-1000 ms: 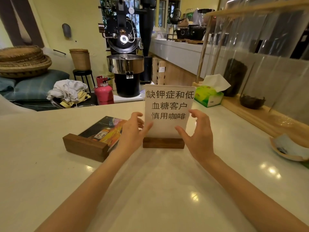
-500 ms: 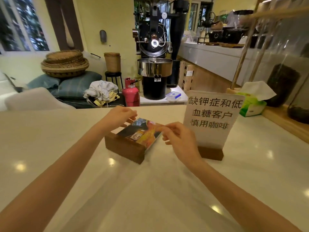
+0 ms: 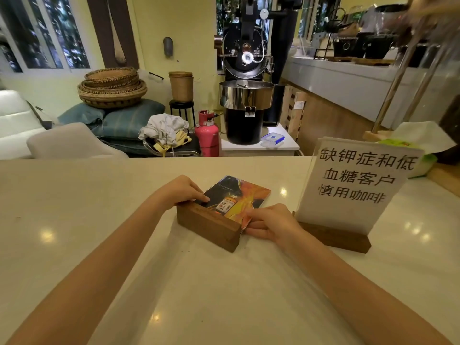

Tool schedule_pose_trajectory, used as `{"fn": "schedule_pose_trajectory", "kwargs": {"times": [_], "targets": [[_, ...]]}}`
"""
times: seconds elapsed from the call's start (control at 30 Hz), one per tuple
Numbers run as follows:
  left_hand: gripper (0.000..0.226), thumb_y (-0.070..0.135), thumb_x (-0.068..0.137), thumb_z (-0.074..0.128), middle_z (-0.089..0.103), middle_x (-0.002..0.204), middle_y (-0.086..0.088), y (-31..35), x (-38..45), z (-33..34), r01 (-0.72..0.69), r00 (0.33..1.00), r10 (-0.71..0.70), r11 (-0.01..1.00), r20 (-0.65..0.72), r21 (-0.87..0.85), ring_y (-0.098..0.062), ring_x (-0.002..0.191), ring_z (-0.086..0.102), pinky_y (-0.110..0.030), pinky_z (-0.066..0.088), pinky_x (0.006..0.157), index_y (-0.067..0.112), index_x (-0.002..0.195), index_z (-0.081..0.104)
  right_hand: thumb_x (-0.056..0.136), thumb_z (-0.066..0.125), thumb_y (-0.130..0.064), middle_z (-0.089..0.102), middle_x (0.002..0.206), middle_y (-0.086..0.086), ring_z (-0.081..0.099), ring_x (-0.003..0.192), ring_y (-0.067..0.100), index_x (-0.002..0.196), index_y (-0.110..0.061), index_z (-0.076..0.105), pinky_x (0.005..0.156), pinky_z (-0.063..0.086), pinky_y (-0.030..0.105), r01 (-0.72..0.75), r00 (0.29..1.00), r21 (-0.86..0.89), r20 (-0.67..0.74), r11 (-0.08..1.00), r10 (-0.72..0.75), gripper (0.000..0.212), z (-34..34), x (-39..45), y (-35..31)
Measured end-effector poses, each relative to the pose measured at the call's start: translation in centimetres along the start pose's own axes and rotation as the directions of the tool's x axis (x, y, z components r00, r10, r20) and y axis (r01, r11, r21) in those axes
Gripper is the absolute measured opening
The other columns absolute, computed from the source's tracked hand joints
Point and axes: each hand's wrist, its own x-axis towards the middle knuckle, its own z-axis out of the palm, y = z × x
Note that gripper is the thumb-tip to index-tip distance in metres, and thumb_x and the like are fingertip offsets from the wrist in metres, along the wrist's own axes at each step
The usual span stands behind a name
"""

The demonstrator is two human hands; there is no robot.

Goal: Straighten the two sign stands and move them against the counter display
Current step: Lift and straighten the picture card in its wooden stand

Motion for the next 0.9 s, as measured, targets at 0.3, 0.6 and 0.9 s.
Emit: {"fn": "schedule_pose_trajectory", "kwargs": {"times": [0.3,0.6,0.9], "targets": [[0.030,0.019,0.077,0.070,0.068,0.097,-0.010,-0.4,0.0,0.1,-0.038,0.999,0.038,0.996,-0.001,-0.080,-0.019,0.083,0.060,-0.025,0.049,0.072,0.007,0.104,0.069,0.076,0.070,-0.004,0.071,0.090,0.017,0.072,0.071,0.024,0.101,0.008,0.059,0.057,0.061,0.029,0.033,0.998,0.021,-0.045,0.999,-0.032,0.030,0.4,0.9,0.1],[0.044,0.017,0.078,0.070,0.064,0.099,-0.010,-0.2,-1.5,0.0,-0.188,0.971,0.146,0.957,-0.191,-0.221,-0.023,0.093,0.057,-0.027,0.048,0.068,0.005,0.118,0.059,0.075,0.071,-0.001,0.066,0.084,0.014,0.070,0.076,0.029,0.080,-0.013,0.050,0.064,0.060,0.040,0.383,0.914,-0.141,-0.082,0.913,-0.397,0.024,0.4,0.3,-1.3],[0.044,0.016,0.080,0.067,0.062,0.084,-0.001,-0.2,-4.0,1.1,-0.339,0.913,0.233,0.889,-0.334,-0.308,-0.019,0.082,0.060,-0.030,0.052,0.071,0.013,0.122,0.054,0.079,0.069,-0.014,0.060,0.087,-0.001,0.065,0.076,0.013,0.094,-0.016,0.048,0.052,0.056,0.016,0.602,0.768,-0.296,-0.040,0.741,-0.640,0.026,0.0,-1.5,-1.1]]}}
